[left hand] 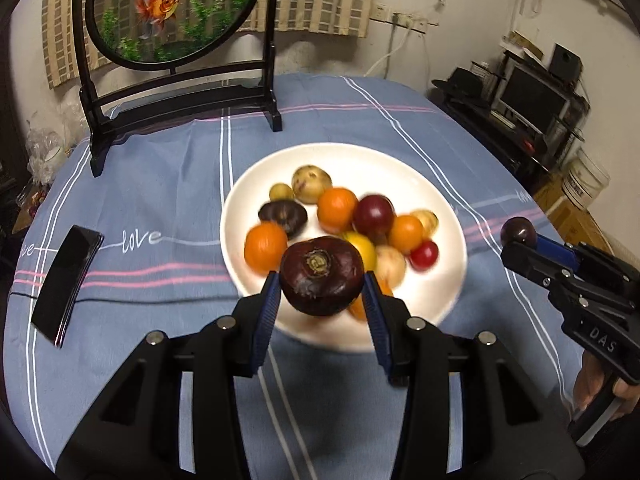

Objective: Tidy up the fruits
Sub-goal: 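Carry dark tomato and dark plum onto the white plate and open both tools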

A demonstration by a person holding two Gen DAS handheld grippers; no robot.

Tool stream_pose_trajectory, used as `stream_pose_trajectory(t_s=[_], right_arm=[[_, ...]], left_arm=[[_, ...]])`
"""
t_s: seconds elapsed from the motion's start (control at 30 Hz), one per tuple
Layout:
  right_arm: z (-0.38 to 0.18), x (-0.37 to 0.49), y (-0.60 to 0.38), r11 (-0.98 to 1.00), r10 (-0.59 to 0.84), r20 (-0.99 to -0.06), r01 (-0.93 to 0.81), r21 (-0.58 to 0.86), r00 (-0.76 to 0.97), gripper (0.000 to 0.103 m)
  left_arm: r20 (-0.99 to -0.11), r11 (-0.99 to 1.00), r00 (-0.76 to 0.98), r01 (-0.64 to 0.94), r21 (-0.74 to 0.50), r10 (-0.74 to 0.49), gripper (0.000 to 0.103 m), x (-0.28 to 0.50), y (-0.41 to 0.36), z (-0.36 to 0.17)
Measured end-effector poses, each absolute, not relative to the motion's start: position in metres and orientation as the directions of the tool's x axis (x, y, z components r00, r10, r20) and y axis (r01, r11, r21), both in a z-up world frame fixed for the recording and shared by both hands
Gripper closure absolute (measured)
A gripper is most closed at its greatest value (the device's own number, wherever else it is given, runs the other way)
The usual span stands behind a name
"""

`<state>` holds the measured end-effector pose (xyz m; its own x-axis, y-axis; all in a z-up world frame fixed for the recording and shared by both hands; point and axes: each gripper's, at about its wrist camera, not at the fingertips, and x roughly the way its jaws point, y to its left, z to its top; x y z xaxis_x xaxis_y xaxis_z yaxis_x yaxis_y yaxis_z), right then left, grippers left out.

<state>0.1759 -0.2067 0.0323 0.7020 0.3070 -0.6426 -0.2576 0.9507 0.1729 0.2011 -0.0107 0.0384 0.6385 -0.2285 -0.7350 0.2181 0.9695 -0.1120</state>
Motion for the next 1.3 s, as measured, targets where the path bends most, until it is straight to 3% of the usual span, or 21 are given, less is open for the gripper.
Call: stream_pose_trajectory(t_s=[0.53, 0.73, 1.03, 1.13, 1.17, 1.2, 1.3], right_arm=[[-0.002, 0.289, -0.191, 0.967, 0.254, -0.727, -0.177, 0.182, 0.639, 0.074], [-0.018, 0.305, -0.200, 0.956, 0.292, -0.760, -0.145, 0.256, 0.581, 0.073], [-0.017, 0.292, -0.206, 0.952, 0.304, -0.768, -0.151, 0.266, 0.564, 0.072], [-0.015, 0.291, -0.207, 0.948, 0.316, -0.766, -0.158, 0.276, 0.560, 0.065], [-0.015, 0.291, -0.208, 0.944, 0.328, -0.765, -0.157, 0.290, 0.555, 0.046], [-0.014, 0.289, -0.210, 0.941, 0.334, -0.755, -0.147, 0.306, 0.564, 0.038], [-0.005, 0.279, -0.215, 0.943, 0.318, -0.721, -0.126, 0.307, 0.616, 0.038]], left_arm=[[-0.770, 0.981, 0.611, 0.167, -0.104, -0.185, 0.060, 0.271, -0.020, 0.006], [-0.744, 0.983, 0.644, 0.159, -0.095, -0.177, 0.038, 0.269, -0.023, 0.005], [-0.714, 0.979, 0.672, 0.167, -0.112, -0.196, 0.028, 0.243, -0.018, 0.023], [-0.711, 0.976, 0.671, 0.180, -0.120, -0.211, 0.028, 0.232, -0.017, 0.026], [-0.710, 0.975, 0.670, 0.184, -0.124, -0.217, 0.028, 0.227, -0.018, 0.027], [-0.710, 0.974, 0.669, 0.188, -0.125, -0.221, 0.028, 0.223, -0.018, 0.028], [-0.710, 0.972, 0.667, 0.204, -0.119, -0.227, 0.028, 0.211, -0.018, 0.029]])
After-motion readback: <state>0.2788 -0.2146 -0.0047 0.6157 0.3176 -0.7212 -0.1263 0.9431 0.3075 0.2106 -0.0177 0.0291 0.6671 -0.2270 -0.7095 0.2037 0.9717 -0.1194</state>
